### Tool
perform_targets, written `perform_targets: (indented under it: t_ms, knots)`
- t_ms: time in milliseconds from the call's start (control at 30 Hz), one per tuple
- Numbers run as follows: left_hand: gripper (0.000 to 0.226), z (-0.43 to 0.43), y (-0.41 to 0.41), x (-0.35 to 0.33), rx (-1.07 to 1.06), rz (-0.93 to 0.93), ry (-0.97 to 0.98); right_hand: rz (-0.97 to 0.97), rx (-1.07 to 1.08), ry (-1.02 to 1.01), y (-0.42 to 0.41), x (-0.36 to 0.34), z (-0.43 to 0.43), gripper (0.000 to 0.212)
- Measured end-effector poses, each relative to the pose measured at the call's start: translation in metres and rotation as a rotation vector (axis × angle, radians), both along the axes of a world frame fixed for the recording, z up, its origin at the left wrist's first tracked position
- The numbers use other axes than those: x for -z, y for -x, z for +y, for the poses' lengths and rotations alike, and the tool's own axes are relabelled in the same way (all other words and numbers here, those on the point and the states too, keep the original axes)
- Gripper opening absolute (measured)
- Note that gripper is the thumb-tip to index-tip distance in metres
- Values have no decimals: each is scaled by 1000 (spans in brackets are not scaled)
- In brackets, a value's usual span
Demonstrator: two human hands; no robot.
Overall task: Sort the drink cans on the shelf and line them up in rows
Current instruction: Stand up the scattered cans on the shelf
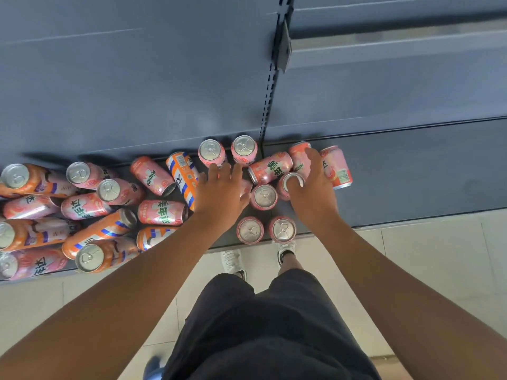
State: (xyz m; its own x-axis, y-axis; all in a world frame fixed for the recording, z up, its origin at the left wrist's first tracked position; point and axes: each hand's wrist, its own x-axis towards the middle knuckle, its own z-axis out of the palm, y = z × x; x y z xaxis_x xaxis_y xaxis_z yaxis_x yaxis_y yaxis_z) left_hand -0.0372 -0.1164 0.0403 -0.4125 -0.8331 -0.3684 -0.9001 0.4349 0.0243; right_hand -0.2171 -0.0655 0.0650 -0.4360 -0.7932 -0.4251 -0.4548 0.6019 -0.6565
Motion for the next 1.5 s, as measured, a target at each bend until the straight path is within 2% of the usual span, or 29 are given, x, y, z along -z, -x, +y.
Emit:
perform_targets:
  t_ms: [100,200,367,467,567,700,833,967,1167,1300,1400,1500]
  knots:
    - [61,-5,13,12,2,-27,-33,25,58,11,29,17,-4,56]
    - [49,-10,27,24,-70,38,-91,51,103,9,60,38,-10,51]
    - [39,-30,61,31,-103,204,-142,94,118,-146,99,76,-24,53]
    - [28,-41,84,35,-56,199,-151,115,69,-248,115,93,-31,56]
    - [27,-46,105,41,9,187,-156,107,12,-322,125,104,-37,54]
    - [21,-54,131,53,-35,215,-173,34,-2,-354,132,117,-42,72]
    - [43,-69,142,67,-234,209,-334,23,-70,-352,138,124,-45,98]
    - [41,-83,147,77,-450,263,-484,85,28,-233,140,119,-36,89]
    - [20,-81,155,90,-426,244,-570,92,210,103,131,119,-6,62]
    - [37,-79,158,92,-362,171,-588,111,195,124,130,121,6,72]
    - [40,-85,157,87,-292,136,-549,142,129,109,129,122,15,72]
    - [67,-89,150,81,-261,170,-509,135,152,94,126,122,24,67]
